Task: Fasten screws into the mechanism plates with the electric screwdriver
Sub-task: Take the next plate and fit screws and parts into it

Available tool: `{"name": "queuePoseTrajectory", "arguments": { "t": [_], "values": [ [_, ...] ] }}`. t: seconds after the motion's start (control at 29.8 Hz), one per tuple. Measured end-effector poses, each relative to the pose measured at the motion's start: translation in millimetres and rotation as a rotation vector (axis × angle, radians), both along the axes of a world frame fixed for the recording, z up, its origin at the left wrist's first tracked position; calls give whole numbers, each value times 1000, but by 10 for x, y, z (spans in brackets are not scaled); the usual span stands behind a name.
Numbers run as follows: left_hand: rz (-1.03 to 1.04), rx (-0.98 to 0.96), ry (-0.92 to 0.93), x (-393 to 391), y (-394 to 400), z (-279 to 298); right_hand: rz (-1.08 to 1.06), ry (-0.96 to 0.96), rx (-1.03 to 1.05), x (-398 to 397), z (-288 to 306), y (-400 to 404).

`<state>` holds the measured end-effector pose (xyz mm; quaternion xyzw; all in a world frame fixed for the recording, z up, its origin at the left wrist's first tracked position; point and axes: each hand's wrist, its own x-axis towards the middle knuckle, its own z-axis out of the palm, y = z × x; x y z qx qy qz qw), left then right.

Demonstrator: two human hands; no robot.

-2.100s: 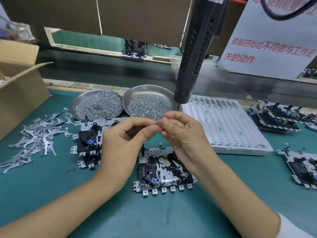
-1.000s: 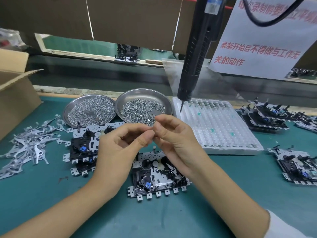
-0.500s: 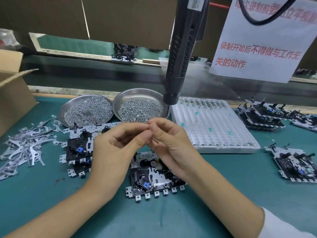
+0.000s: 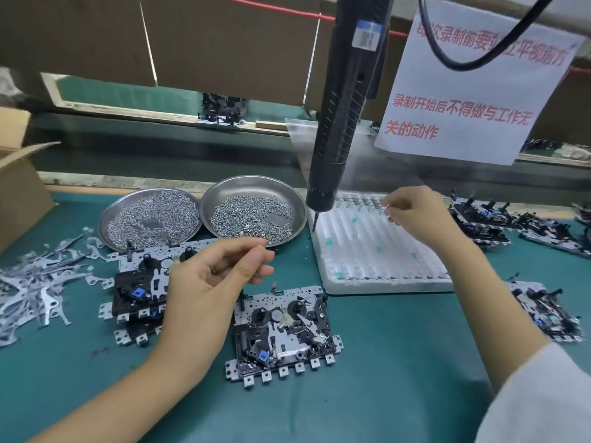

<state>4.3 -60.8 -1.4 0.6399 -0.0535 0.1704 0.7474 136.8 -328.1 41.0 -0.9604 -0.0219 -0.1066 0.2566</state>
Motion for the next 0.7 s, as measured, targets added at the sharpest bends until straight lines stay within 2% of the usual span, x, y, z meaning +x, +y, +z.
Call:
{"name": "queuePoseTrajectory", "arguments": {
  "t": [0.27,0.7],
  "values": [
    [-3,-1,27,44,-3,-46,124,-2,-426,374,-113,20],
    [-1,-23,40,31,-1,-27,33,6,-563,530,-115,45]
  ]
}}
